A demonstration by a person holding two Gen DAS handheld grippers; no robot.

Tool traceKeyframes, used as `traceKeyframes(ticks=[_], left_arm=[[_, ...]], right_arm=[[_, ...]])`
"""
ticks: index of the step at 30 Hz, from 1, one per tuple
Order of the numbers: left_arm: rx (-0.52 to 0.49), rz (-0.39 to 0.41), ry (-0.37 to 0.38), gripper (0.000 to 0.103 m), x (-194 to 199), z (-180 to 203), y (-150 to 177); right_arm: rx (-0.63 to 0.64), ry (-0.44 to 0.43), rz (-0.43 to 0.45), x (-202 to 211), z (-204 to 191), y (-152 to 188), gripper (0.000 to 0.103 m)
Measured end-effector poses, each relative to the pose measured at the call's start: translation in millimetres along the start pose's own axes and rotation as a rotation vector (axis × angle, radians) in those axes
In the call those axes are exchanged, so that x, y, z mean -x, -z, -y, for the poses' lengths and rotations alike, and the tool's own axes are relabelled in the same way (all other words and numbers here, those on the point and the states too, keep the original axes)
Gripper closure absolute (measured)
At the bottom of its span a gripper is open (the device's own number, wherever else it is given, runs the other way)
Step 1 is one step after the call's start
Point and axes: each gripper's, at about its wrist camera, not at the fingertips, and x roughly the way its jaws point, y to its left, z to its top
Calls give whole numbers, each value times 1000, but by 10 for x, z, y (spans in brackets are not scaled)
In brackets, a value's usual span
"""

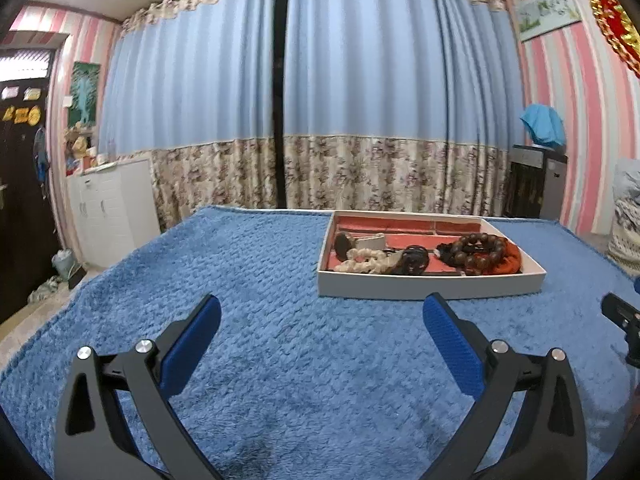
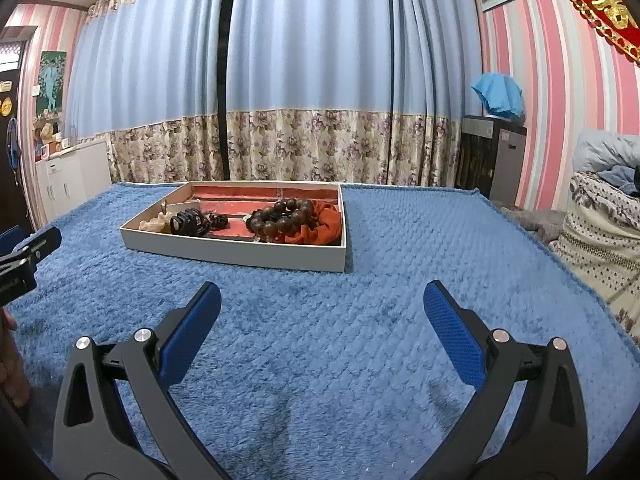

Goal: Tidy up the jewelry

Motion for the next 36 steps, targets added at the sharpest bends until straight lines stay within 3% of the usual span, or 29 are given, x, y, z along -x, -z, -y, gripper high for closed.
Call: traceKeyframes(ticks=[8, 11, 25, 36], left_arm=[[-21, 2, 14, 4, -37, 41, -20], [-34, 0, 23, 4, -34, 81, -12], [-31, -2, 6, 4, 0, 84, -26], [-20, -8, 5, 4, 39, 196, -56]], right_arm=[[-21, -11, 24, 52, 47, -17, 4], [-32, 59, -22, -26, 63, -25, 4], [-56, 47, -5, 30, 107, -34, 4], [-37, 50, -42, -69, 58, -66, 4]])
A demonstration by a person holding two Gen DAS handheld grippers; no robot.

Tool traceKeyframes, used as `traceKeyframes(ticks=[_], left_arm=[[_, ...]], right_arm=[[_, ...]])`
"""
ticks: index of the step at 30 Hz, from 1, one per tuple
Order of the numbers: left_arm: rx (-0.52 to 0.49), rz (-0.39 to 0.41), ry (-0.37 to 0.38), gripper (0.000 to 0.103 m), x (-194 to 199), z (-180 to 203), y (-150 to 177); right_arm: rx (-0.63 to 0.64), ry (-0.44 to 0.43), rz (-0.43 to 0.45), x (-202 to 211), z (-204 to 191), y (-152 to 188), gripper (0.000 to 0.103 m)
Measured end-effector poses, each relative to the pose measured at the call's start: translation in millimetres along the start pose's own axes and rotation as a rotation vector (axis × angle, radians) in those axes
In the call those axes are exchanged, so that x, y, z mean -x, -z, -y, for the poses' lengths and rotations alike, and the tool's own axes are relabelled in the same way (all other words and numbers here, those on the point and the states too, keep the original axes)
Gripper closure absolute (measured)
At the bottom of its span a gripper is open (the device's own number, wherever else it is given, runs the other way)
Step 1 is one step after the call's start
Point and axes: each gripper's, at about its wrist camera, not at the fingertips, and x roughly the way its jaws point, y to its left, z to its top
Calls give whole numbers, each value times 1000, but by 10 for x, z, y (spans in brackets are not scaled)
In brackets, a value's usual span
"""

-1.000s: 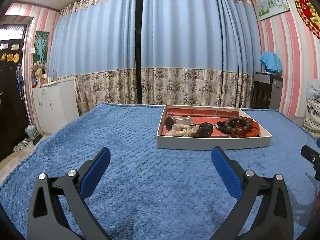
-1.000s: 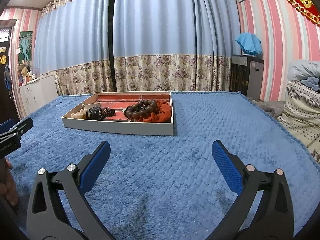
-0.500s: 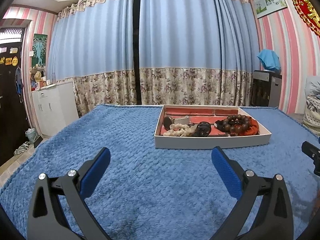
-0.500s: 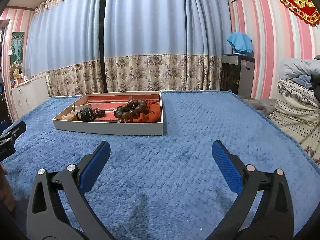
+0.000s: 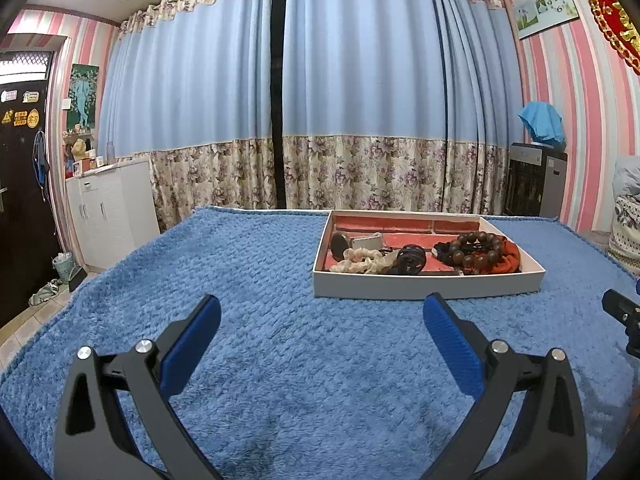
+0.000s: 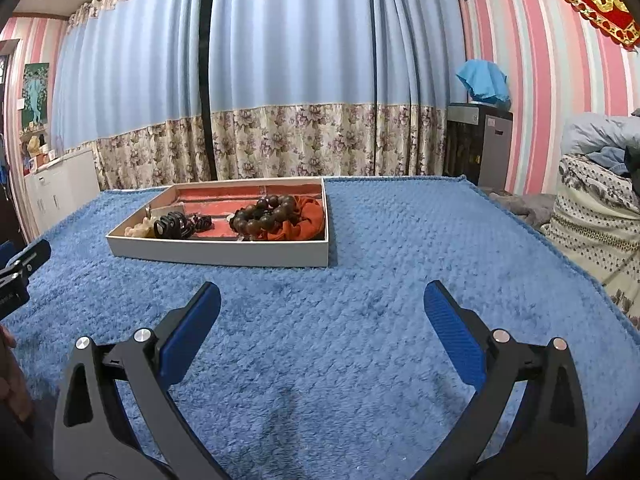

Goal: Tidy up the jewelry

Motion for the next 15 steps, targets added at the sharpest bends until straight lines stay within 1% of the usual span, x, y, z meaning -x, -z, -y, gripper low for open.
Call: traceKeyframes(ticks=[4, 15], left_arm=[[-2, 1, -4, 4, -9, -7, -27], [6, 8, -11, 4, -40, -59, -66]], right_arm=[[5, 2, -39, -84, -9, -5, 4], [11, 6, -42, -101, -22, 3, 4]])
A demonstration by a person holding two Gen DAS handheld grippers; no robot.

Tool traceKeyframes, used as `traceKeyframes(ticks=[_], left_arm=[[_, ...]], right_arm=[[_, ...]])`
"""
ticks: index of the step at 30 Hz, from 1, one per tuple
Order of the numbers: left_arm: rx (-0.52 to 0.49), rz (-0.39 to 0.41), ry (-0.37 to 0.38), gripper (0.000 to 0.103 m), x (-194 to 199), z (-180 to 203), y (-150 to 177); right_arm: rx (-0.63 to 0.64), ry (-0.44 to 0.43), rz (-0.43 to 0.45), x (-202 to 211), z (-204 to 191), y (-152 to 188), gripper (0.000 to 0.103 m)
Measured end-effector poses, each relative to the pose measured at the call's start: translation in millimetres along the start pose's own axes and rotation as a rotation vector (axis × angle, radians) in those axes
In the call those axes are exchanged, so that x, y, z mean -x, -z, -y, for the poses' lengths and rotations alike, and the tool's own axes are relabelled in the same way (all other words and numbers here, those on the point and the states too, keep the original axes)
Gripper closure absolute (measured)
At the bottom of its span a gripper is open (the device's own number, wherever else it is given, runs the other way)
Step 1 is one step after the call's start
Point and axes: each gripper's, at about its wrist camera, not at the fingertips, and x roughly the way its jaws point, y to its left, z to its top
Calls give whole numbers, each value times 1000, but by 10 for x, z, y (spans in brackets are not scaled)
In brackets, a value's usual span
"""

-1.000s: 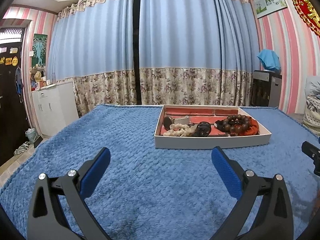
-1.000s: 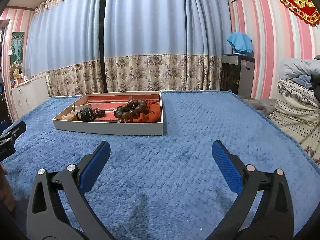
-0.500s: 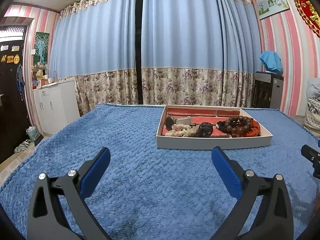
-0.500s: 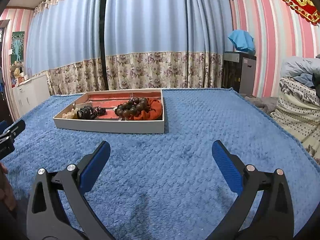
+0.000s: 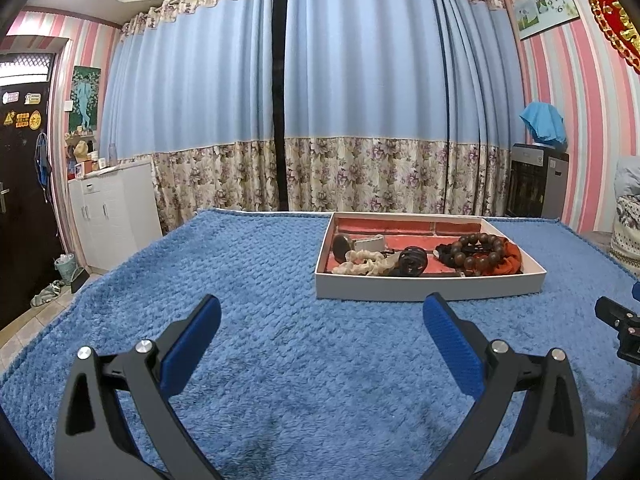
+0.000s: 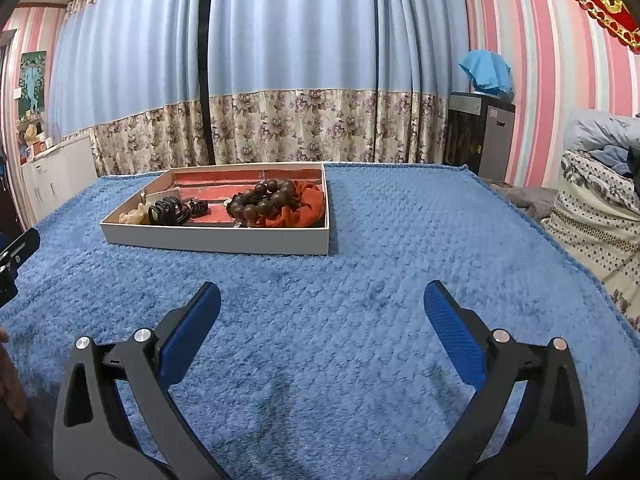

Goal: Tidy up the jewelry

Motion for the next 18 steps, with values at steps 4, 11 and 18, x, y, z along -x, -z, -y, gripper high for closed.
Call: traceKeyframes(ticks=[4, 11, 18], left_arm=[[6, 0, 0, 4, -20, -55, -2], [3, -2, -2, 4, -27, -62, 4], [20, 14, 21, 4, -8, -140, -2]], right_arm=[[3, 0, 8, 14, 0, -1, 4], [9, 5, 27, 49, -16, 5, 4], [10, 5, 27, 56, -17, 2, 4]])
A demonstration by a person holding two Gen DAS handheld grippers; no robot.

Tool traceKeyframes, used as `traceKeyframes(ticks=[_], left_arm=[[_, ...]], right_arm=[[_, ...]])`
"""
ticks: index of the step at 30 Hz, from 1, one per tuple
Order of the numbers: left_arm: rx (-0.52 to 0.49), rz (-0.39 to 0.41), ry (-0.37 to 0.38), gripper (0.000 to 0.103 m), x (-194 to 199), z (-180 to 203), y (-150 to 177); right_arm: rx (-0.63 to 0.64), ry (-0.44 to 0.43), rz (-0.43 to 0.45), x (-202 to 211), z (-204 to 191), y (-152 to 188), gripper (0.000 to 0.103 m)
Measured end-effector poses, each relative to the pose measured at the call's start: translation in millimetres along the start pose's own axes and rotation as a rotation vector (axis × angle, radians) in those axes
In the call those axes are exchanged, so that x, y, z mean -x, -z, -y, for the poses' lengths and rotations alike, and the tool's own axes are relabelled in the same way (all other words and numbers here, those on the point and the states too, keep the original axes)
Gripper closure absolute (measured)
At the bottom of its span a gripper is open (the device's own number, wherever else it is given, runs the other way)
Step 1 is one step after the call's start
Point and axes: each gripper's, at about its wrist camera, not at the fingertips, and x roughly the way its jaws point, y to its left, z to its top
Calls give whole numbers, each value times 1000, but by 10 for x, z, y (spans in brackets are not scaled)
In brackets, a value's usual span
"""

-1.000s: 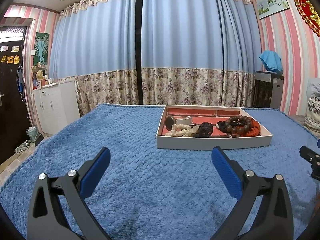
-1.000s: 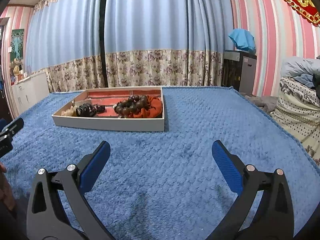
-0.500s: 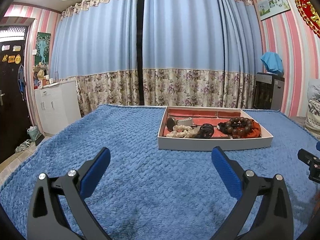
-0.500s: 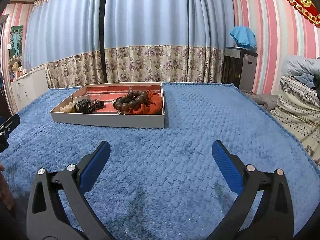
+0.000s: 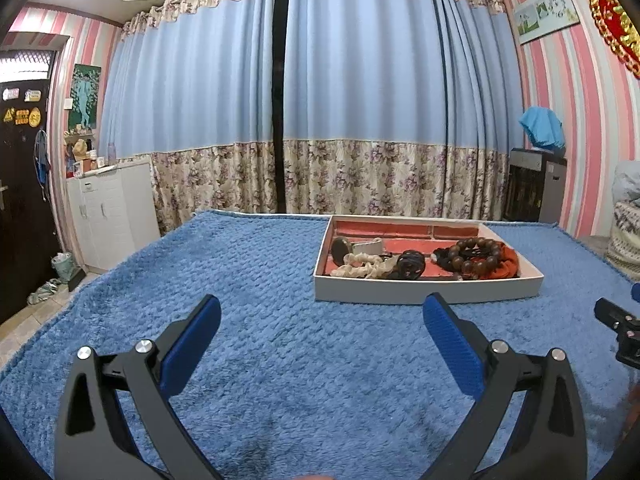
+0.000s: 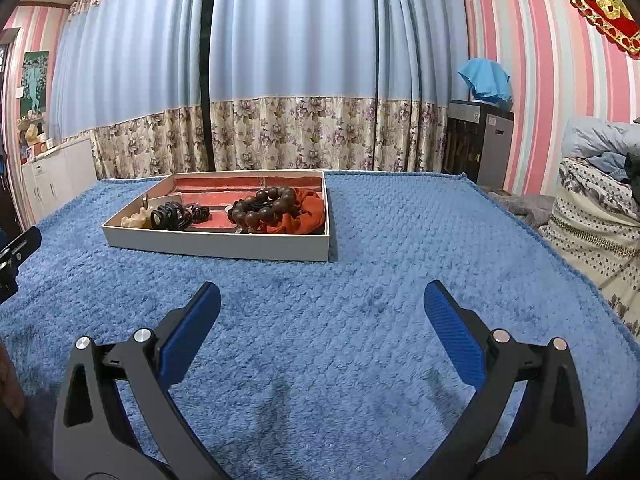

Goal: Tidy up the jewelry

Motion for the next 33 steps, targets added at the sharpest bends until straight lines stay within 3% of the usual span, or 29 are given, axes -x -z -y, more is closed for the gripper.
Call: traceKeyframes(ticks=[8, 12, 33], left_arm=[[4, 16, 57, 4, 30, -2, -9], [-27, -25, 8, 4, -57, 63, -15], [-19, -1, 1, 4, -13, 58, 25]], right_arm=[[0, 0, 1, 4, -3, -1, 4], [-4, 0, 5, 3, -4, 2, 4], [-8, -1, 7, 2, 5, 16, 4]])
